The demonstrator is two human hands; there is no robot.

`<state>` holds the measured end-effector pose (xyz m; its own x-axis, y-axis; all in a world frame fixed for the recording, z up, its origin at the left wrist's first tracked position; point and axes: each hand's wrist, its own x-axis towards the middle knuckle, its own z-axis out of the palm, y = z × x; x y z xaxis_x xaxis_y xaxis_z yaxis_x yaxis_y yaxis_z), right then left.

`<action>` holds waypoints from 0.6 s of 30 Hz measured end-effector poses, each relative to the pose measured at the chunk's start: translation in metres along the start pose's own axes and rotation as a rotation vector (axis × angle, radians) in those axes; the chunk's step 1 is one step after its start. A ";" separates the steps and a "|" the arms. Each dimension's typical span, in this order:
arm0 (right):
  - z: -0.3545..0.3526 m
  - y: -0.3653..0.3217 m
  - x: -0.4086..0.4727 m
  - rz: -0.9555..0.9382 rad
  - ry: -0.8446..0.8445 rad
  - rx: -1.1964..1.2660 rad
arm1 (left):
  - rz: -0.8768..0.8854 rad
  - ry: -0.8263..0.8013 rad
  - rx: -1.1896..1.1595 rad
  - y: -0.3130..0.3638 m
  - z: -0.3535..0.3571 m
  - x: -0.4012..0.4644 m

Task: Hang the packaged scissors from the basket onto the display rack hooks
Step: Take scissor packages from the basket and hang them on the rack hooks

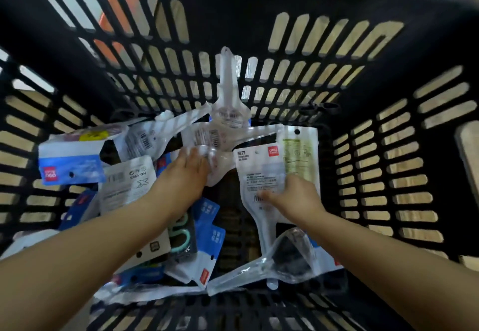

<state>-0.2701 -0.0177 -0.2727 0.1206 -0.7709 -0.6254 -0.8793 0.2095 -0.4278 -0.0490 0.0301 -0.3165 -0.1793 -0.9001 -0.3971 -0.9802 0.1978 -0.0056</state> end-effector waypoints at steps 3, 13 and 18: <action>0.001 0.000 0.001 -0.004 -0.003 0.024 | 0.038 -0.092 0.048 -0.003 0.006 0.002; -0.008 -0.021 -0.007 -0.420 -0.016 0.000 | -0.104 0.091 0.027 0.003 -0.070 -0.002; -0.022 -0.032 -0.002 -0.479 0.198 0.231 | -0.308 -0.027 0.015 -0.014 -0.112 0.003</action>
<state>-0.2524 -0.0361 -0.2432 0.3731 -0.9057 -0.2014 -0.6212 -0.0826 -0.7793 -0.0453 -0.0188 -0.2144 0.1284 -0.9079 -0.3991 -0.9868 -0.0769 -0.1425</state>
